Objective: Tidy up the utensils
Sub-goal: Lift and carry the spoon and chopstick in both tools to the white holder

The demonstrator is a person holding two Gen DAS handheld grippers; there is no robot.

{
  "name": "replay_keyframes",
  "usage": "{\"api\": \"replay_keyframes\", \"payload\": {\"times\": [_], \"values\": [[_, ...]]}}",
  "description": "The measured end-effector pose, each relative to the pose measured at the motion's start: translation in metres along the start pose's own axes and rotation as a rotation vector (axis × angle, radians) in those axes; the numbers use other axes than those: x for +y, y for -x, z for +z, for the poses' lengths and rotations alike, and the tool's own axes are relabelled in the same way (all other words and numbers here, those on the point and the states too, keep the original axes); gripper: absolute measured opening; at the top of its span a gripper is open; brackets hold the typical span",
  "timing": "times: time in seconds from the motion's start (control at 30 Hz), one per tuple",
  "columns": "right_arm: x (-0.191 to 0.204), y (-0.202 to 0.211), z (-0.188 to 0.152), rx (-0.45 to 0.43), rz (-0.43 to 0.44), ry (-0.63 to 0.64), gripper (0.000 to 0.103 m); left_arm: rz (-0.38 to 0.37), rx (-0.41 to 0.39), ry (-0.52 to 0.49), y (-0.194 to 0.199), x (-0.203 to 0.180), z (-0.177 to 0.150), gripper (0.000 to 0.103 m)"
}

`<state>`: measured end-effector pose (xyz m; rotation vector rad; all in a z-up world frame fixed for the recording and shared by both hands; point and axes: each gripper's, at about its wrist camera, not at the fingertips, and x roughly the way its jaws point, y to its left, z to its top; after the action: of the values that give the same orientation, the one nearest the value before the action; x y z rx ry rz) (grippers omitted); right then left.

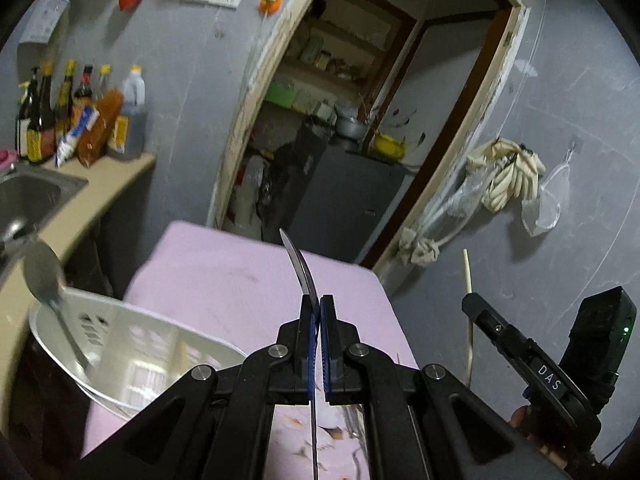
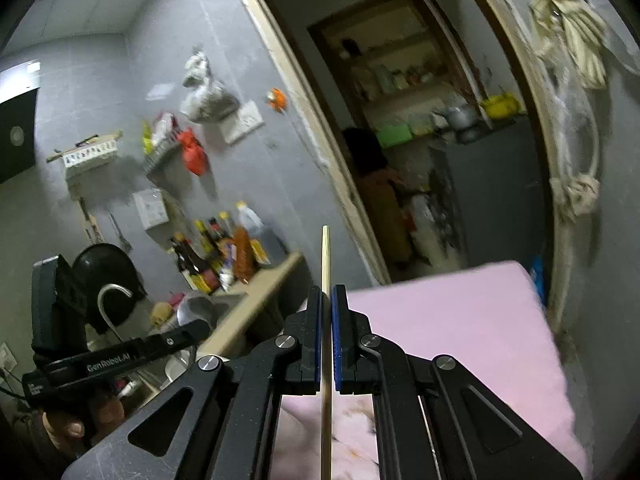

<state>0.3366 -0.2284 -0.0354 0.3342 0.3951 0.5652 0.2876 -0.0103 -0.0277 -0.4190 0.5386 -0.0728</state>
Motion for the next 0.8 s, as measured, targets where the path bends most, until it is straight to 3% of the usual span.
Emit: {"api": "replay_keyframes", "payload": {"times": [0.2, 0.37, 0.57, 0.8], "values": [[0.054, -0.024, 0.016, -0.077, 0.093, -0.008, 0.004, 0.022, -0.095, -0.025, 0.03, 0.034, 0.033, 0.003], [0.089, -0.056, 0.015, -0.111, 0.171, -0.046, 0.004, 0.065, -0.198, 0.044, 0.049, 0.079, 0.057, 0.003], [0.106, -0.086, -0.003, -0.124, 0.18, -0.074, 0.004, 0.122, -0.272, 0.166, 0.053, 0.139, 0.068, 0.003], [0.098, -0.11, -0.025, -0.145, 0.152, -0.123, 0.004, 0.164, -0.316, 0.207, 0.037, 0.164, 0.063, 0.003]]}}
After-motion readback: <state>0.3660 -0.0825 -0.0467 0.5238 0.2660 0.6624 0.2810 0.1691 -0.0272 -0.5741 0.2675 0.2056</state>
